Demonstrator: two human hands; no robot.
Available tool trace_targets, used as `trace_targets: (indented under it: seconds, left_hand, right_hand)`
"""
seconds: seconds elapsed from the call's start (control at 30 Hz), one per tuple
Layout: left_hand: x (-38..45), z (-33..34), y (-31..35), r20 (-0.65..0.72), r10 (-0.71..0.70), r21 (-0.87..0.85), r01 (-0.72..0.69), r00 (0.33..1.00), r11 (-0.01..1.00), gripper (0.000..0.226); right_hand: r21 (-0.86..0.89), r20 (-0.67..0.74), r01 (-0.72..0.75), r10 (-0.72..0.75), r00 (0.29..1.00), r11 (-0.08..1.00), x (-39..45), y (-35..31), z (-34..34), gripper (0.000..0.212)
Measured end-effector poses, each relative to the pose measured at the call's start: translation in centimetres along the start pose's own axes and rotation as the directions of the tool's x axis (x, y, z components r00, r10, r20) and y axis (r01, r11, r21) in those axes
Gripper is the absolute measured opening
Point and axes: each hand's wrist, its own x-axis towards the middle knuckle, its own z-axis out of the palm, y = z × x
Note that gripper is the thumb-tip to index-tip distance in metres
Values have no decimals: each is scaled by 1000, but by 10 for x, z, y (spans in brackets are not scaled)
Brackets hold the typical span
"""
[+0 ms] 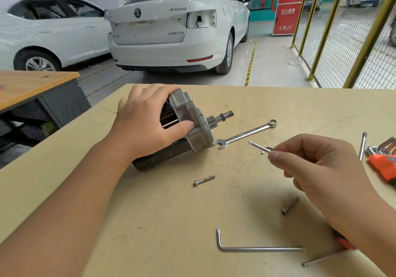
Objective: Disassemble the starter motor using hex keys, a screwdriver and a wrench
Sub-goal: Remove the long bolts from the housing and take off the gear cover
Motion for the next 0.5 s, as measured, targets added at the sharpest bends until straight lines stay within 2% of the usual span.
trace_targets:
  seconds: [0.1,0.17,0.33,0.43,0.5]
  left_hand:
    - [-4,-2,9,88,-24,227,3,996,974,149]
    - [-7,5,15,88,-72,308,42,994,951,160]
    - [-2,18,12,20,-64,237,57,998,970,150]
    - [11,19,-2,37,-47,40,45,998,998,131]
    - [26,16,-17,141,-88,-144,109,986,984,115]
  right_hand:
    - [1,-2,0,0,1000,1000,0,-1,0,3]
    - [1,-4,0,0,1000,1000,0,-1,0,3]
    - [-13,-1,5,-5,1000,1000,0,1,0,5]
    - [-17,3,8,-8,1000,1000,0,1,0,5]
    - [-12,-2,5,-5,1000,1000,1,0,1,5]
